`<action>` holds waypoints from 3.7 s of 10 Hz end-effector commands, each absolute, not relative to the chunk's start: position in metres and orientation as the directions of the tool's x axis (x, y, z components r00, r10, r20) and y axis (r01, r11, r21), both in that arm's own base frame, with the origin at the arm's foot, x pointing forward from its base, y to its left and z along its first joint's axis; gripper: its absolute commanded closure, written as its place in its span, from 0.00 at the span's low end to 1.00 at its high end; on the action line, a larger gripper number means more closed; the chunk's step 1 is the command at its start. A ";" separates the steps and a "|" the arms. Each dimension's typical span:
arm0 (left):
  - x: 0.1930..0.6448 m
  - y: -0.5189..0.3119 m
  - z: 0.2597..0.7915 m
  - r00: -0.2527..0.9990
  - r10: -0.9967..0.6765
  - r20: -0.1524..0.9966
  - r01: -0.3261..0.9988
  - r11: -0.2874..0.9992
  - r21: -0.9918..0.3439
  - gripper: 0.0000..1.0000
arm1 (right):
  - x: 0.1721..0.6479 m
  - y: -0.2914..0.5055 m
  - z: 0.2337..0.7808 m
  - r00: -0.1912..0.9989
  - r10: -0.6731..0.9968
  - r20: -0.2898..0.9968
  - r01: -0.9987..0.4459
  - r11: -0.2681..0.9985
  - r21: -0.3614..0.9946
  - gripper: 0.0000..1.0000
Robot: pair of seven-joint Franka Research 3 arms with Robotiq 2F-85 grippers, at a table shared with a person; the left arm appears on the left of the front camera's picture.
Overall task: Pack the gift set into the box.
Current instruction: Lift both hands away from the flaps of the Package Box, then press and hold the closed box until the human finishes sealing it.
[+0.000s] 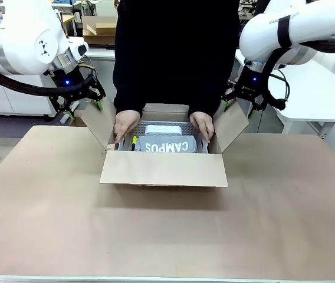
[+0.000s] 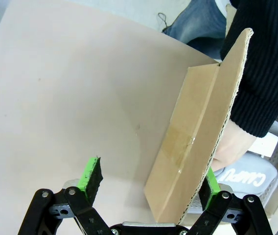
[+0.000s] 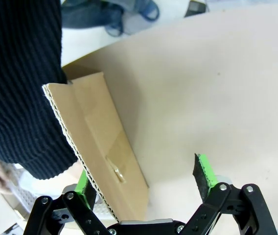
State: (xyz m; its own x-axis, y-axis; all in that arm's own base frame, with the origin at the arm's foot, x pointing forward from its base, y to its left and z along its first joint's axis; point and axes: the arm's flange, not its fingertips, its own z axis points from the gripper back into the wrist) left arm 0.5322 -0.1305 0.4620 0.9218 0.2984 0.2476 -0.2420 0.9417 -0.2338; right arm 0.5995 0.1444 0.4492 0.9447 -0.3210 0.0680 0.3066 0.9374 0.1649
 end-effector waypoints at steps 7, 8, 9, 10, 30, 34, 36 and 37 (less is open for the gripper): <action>0.532 -0.132 0.464 0.918 0.310 0.247 -0.259 0.941 -0.219 0.00 | 0.599 0.145 0.452 0.937 -0.339 0.090 0.324 0.935 0.146 0.00; 0.532 -0.132 0.464 0.918 0.310 0.247 -0.259 0.941 -0.219 0.00 | 0.599 0.145 0.452 0.937 -0.339 0.090 0.324 0.935 0.146 0.00; 0.532 -0.132 0.464 0.918 0.310 0.247 -0.259 0.941 -0.219 0.00 | 0.599 0.145 0.452 0.937 -0.339 0.090 0.324 0.935 0.146 0.00; 0.532 -0.132 0.464 0.918 0.310 0.247 -0.259 0.941 -0.219 0.00 | 0.599 0.145 0.452 0.937 -0.339 0.090 0.324 0.935 0.146 0.00; 0.486 -0.070 0.575 0.981 0.104 0.164 0.066 0.615 -0.785 0.00 | 0.527 0.082 0.611 0.998 -0.045 -0.048 0.065 0.612 0.788 0.00; 0.486 -0.070 0.575 0.981 0.104 0.164 0.066 0.615 -0.785 0.00 | 0.527 0.082 0.611 0.998 -0.045 -0.048 0.065 0.612 0.788 0.00; 0.486 -0.070 0.575 0.981 0.104 0.164 0.066 0.615 -0.785 0.00 | 0.527 0.082 0.611 0.998 -0.045 -0.048 0.065 0.612 0.788 0.00; 0.486 -0.070 0.575 0.981 0.104 0.164 0.066 0.615 -0.785 0.00 | 0.527 0.082 0.611 0.998 -0.045 -0.048 0.065 0.612 0.788 0.00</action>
